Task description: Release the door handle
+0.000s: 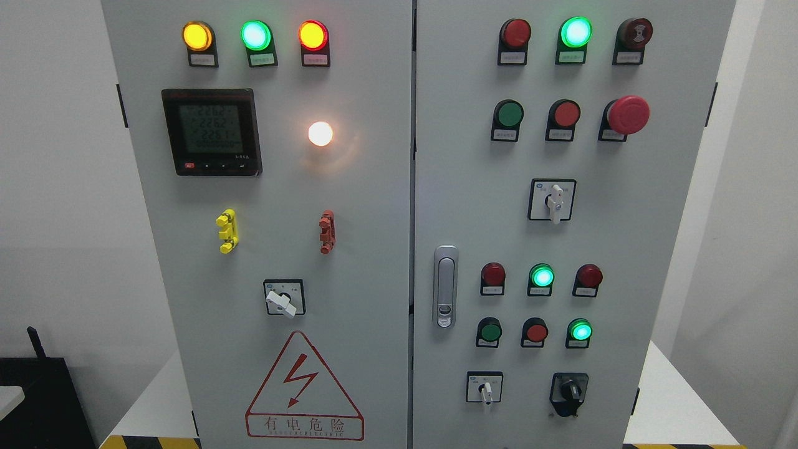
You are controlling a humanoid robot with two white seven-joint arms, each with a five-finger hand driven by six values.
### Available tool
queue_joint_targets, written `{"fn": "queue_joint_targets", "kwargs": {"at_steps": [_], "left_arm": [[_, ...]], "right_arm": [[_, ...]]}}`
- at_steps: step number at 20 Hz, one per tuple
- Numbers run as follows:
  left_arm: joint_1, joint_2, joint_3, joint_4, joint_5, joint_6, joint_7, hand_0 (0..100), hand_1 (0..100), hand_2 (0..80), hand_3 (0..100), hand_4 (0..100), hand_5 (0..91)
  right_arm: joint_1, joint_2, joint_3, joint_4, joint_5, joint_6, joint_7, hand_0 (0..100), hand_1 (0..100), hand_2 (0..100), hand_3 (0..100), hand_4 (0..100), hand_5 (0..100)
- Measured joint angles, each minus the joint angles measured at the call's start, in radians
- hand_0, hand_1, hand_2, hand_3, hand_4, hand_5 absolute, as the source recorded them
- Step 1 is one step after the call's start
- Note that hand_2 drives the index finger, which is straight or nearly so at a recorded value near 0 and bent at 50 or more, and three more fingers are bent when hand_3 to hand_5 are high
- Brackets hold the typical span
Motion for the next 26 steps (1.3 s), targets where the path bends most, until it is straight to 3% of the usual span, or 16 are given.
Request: {"fn": "queue_joint_targets", "kwargs": {"at_steps": [7, 10, 11, 12, 15, 17, 19, 20, 23, 26], "left_arm": [[0.000, 0.000, 0.002, 0.000, 0.000, 0.000, 0.000, 12, 39, 0.0, 0, 0, 0.0], [0.000, 0.000, 0.000, 0.000, 0.000, 0.000, -0.002, 12, 39, 0.0, 0, 0, 0.0], [0.000, 0.000, 0.001, 0.000, 0.000, 0.000, -0.003, 12, 39, 0.0, 0, 0, 0.0], [0.000, 0.000, 0.001, 0.000, 0.000, 0.000, -0.004, 12, 39, 0.0, 0, 0, 0.0], [0.000, 0.000, 0.003, 0.000, 0.000, 0.000, -0.004, 12, 39, 0.0, 0, 0, 0.0], [0.000, 0.000, 0.005, 0.000, 0.000, 0.000, -0.002, 12, 39, 0.0, 0, 0, 0.0], [0.000, 0.000, 0.007, 0.000, 0.000, 0.000, -0.001, 12, 39, 0.0, 0, 0, 0.0], [0.000, 0.000, 0.006, 0.000, 0.000, 0.000, 0.000, 12, 39, 0.0, 0, 0, 0.0], [0.000, 0.000, 0.007, 0.000, 0.000, 0.000, 0.000, 12, 39, 0.0, 0, 0, 0.0], [0.000, 0.000, 0.005, 0.000, 0.000, 0.000, 0.000, 12, 39, 0.0, 0, 0, 0.0]], "right_arm": [[-0.003, 0.000, 0.001, -0.001, 0.003, 0.000, -0.002, 44, 7, 0, 16, 26, 26], [-0.009, 0.000, 0.002, -0.002, 0.031, 0.000, -0.028, 44, 11, 0, 36, 29, 27], [-0.013, 0.000, 0.003, -0.002, 0.054, 0.000, -0.042, 45, 15, 0, 48, 36, 34], [-0.016, 0.000, 0.003, -0.002, 0.082, 0.000, -0.052, 45, 18, 0, 53, 40, 38], [-0.023, 0.000, 0.004, -0.002, 0.193, 0.000, -0.078, 44, 30, 0, 71, 61, 67], [-0.026, 0.000, 0.004, -0.003, 0.287, 0.000, -0.102, 42, 40, 0, 94, 84, 89], [-0.030, 0.000, 0.004, -0.003, 0.377, -0.001, -0.127, 41, 43, 0, 100, 91, 94], [-0.036, 0.000, 0.005, -0.003, 0.418, -0.001, -0.145, 41, 44, 0, 100, 100, 97], [-0.056, 0.000, 0.005, -0.001, 0.527, -0.001, -0.213, 41, 47, 6, 100, 100, 99], [-0.072, 0.000, 0.006, 0.002, 0.620, -0.001, -0.247, 41, 46, 7, 100, 100, 99]]}}
